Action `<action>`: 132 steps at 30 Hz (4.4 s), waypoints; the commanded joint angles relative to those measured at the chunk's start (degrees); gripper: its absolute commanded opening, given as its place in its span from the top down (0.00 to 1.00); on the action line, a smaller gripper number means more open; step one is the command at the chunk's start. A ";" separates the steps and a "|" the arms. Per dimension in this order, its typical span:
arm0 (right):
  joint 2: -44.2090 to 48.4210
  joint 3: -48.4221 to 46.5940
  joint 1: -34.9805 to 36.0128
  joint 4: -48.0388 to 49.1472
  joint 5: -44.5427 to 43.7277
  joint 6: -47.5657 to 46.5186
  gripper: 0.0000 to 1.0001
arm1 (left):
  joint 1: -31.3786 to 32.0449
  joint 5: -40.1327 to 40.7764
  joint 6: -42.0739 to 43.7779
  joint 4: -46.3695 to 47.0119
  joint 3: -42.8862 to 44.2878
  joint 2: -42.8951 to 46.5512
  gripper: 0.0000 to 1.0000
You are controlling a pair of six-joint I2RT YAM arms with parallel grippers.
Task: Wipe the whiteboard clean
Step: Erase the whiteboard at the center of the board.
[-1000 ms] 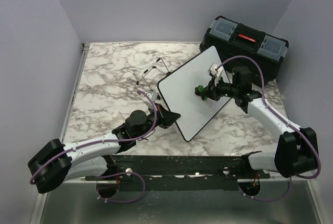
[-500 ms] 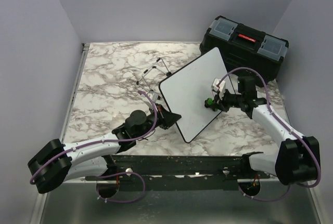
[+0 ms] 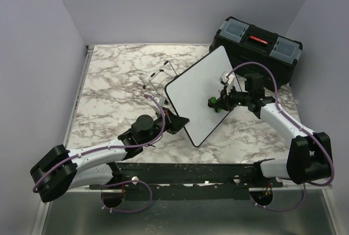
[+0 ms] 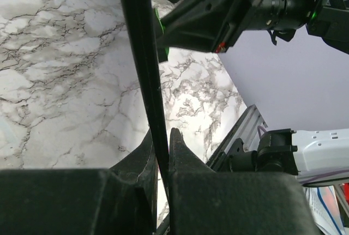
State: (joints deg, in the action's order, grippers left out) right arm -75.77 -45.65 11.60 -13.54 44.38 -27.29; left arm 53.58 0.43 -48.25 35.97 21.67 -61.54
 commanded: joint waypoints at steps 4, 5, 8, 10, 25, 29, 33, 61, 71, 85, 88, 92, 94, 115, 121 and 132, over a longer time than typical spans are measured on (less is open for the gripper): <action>-1.59 0.21 -2.27 11.56 -16.21 6.89 0.99 | 1.61 -8.45 -0.38 13.17 1.27 1.93 1.00; -1.34 0.99 -3.25 10.55 -15.92 6.05 0.99 | 1.59 -8.26 -0.28 13.08 1.18 2.20 1.00; -0.54 2.58 -4.23 4.33 -14.28 -0.16 0.99 | 1.61 -7.75 -0.09 12.86 0.96 2.75 1.00; 0.03 3.16 -4.22 -2.83 -8.72 -7.58 0.99 | 1.61 -7.39 -0.09 12.73 0.79 2.97 1.00; -0.70 -0.89 -0.38 -12.57 -10.92 -11.53 0.99 | 1.61 -7.15 -0.13 12.27 1.16 3.42 1.00; 0.20 0.91 -5.05 -5.10 -15.22 -6.56 0.99 | 1.61 -7.63 -0.01 11.76 1.14 3.88 1.00; -1.01 0.04 -5.27 -3.18 -17.77 -5.13 0.99 | 1.61 -7.72 0.24 11.82 1.30 3.58 1.00; 4.31 5.99 2.04 -10.28 -25.20 -15.00 0.99 | 1.61 -7.27 -0.36 14.22 -0.13 3.43 1.00; 0.39 5.04 -2.29 -5.91 -30.52 -12.35 0.99 | 1.58 -6.75 0.09 13.58 -0.94 5.22 1.00; -1.10 -3.85 3.43 -17.30 -4.68 -13.38 0.99 | 1.61 -7.39 0.08 14.03 0.29 3.47 1.00; 1.26 -4.62 4.99 -18.41 -0.76 -12.52 1.00 | 1.56 -7.47 0.06 14.01 0.63 3.24 1.00; 3.88 -4.31 5.01 -12.41 -3.62 -4.89 0.99 | 1.56 -7.59 -0.03 14.02 0.70 3.12 1.00; 3.00 -4.67 4.89 -10.56 -8.43 -2.45 0.99 | 1.60 -7.54 -0.10 13.85 0.62 3.35 1.00; -6.12 -4.45 -1.36 -24.64 -3.62 -16.73 0.99 | 1.17 -7.54 -0.16 14.64 0.33 3.48 1.00; -2.99 -7.52 11.60 -18.52 -0.57 -7.44 0.99 | 1.18 -7.72 -1.06 15.57 0.57 2.06 1.00; 3.47 -4.29 11.45 1.75 -28.47 11.69 0.99 | 1.21 -5.60 -2.76 16.16 -0.12 1.64 1.00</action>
State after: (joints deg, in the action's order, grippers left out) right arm -75.46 -53.82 24.01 -26.30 32.69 -24.08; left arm 53.08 0.71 -48.34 38.44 19.46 -60.80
